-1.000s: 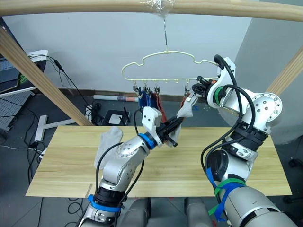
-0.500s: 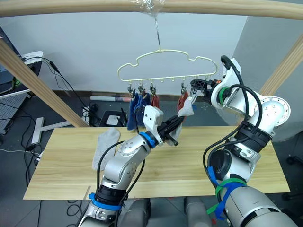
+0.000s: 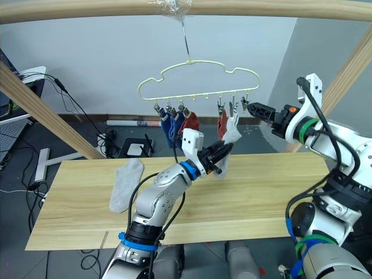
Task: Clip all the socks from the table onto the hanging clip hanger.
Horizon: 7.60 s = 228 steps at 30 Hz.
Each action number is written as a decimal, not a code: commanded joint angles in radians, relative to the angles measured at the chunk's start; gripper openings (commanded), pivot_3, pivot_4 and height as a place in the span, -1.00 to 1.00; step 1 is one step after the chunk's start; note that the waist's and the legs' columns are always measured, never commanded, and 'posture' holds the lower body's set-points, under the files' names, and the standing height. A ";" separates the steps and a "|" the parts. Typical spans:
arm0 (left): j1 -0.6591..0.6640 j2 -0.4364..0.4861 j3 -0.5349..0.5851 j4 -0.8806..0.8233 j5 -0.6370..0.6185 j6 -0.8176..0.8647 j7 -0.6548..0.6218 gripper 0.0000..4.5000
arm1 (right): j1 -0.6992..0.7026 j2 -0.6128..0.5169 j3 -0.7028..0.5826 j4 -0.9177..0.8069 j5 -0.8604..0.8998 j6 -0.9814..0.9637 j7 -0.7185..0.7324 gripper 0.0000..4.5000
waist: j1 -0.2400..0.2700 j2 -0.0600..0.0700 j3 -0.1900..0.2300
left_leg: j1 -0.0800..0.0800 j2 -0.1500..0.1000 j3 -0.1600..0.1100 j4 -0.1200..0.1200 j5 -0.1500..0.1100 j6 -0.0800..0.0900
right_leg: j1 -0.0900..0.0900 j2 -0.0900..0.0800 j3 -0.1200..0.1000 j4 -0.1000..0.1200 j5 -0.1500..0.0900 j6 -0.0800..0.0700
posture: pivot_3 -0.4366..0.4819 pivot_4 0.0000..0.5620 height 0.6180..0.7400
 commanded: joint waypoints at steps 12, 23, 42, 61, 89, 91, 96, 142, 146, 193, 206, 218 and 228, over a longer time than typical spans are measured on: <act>0.102 0.233 0.055 -0.200 -0.045 0.098 -0.083 0.98 | 0.395 0.009 0.522 -0.356 -0.564 -0.633 0.104 1.00 | -0.006 0.000 0.000 | 0.001 0.000 0.001 0.000 0.000 0.000 | -0.001 0.001 0.002 0.000 0.000 0.001 | -0.19 -0.05 1.00; 0.085 0.536 0.233 -0.459 -0.184 0.220 -0.152 1.00 | 0.391 0.081 0.647 -0.228 -0.876 -0.918 0.134 0.43 | 0.005 0.000 0.000 | 0.001 0.001 0.001 -0.001 0.000 -0.001 | -0.001 0.000 0.001 0.000 0.000 0.000 | 0.02 -0.06 1.00; 0.048 0.560 0.222 -0.505 -0.150 0.167 -0.109 1.00 | 0.282 0.215 0.638 -0.034 -1.049 -1.035 0.164 0.02 | 0.031 0.000 0.000 | 0.001 0.001 0.001 -0.001 0.000 -0.001 | -0.001 0.000 0.001 0.000 0.001 0.000 | 0.09 -0.08 1.00; 0.034 0.565 0.223 -0.501 -0.145 0.164 -0.091 1.00 | 0.215 0.270 0.599 0.083 -1.107 -1.071 0.165 -0.36 | 0.036 0.000 0.000 | 0.001 0.001 0.001 0.000 0.000 -0.001 | -0.001 0.000 0.001 0.001 0.002 -0.001 | 0.13 -0.08 1.00; -0.066 0.576 0.204 -0.497 -0.241 0.206 -0.166 1.00 | 0.097 0.297 0.601 0.223 -1.146 -1.126 0.174 -0.36 | 0.048 0.000 0.000 | 0.001 0.001 0.000 0.000 0.000 -0.001 | -0.001 0.000 0.001 0.002 0.004 -0.004 | 0.16 -0.08 1.00; -0.084 0.578 0.208 -0.491 -0.273 0.228 -0.180 1.00 | 0.094 0.300 0.605 0.225 -1.149 -1.130 0.177 -0.36 | 0.048 0.000 0.000 | 0.001 0.001 0.001 0.000 0.000 -0.001 | -0.001 0.000 0.001 0.002 0.004 -0.004 | 0.16 -0.08 1.00; -0.102 0.577 0.211 -0.489 -0.297 0.249 -0.174 1.00 | 0.093 0.303 0.605 0.228 -1.152 -1.133 0.179 -0.36 | 0.049 0.000 0.000 | 0.001 0.001 0.001 0.000 0.000 -0.001 | -0.001 0.000 0.001 0.002 0.004 -0.004 | 0.16 -0.08 1.00; -0.130 0.555 0.200 -0.497 -0.324 0.251 -0.119 1.00 | 0.094 0.296 0.597 0.225 -1.234 -1.126 0.193 -0.36 | 0.051 0.000 0.000 | 0.001 0.001 0.000 0.000 0.001 -0.001 | -0.001 0.000 0.001 0.003 0.004 -0.004 | 0.16 -0.10 1.00; -0.130 0.554 0.201 -0.499 -0.325 0.252 -0.114 1.00 | 0.095 0.296 0.598 0.223 -1.235 -1.125 0.193 -0.36 | 0.051 0.000 0.000 | 0.001 0.001 0.000 0.000 0.001 -0.001 | -0.001 0.000 0.001 0.003 0.004 -0.004 | 0.17 -0.10 1.00; -0.126 0.551 0.196 -0.505 -0.324 0.255 -0.107 1.00 | 0.097 0.300 0.597 0.227 -1.238 -1.112 0.198 -0.32 | 0.051 0.000 0.000 | 0.001 0.001 0.000 0.000 0.001 -0.001 | -0.001 0.000 0.001 0.003 0.004 -0.004 | 0.17 -0.07 1.00; -0.144 0.548 0.201 -0.503 -0.332 0.261 -0.103 1.00 | 0.069 0.306 0.606 0.253 -1.247 -1.131 0.194 -0.32 | 0.051 0.000 0.000 | 0.001 0.001 0.000 0.000 0.001 -0.001 | -0.001 0.000 0.001 0.003 0.004 -0.004 | 0.16 -0.06 1.00; -0.143 0.547 0.200 -0.506 -0.331 0.260 -0.097 1.00 | 0.060 0.307 0.605 0.261 -1.251 -1.139 0.191 -0.32 | 0.051 0.000 0.000 | 0.001 0.001 0.000 0.000 0.001 -0.001 | -0.001 0.000 0.001 0.003 0.004 -0.004 | 0.18 -0.07 1.00; -0.145 0.545 0.201 -0.510 -0.346 0.261 -0.093 1.00 | 0.063 0.303 0.599 0.260 -1.247 -1.141 0.193 -0.80 | 0.051 0.000 0.000 | 0.001 0.001 0.000 0.000 0.001 -0.001 | -0.001 0.000 0.001 0.003 0.004 -0.004 | 0.18 -0.06 1.00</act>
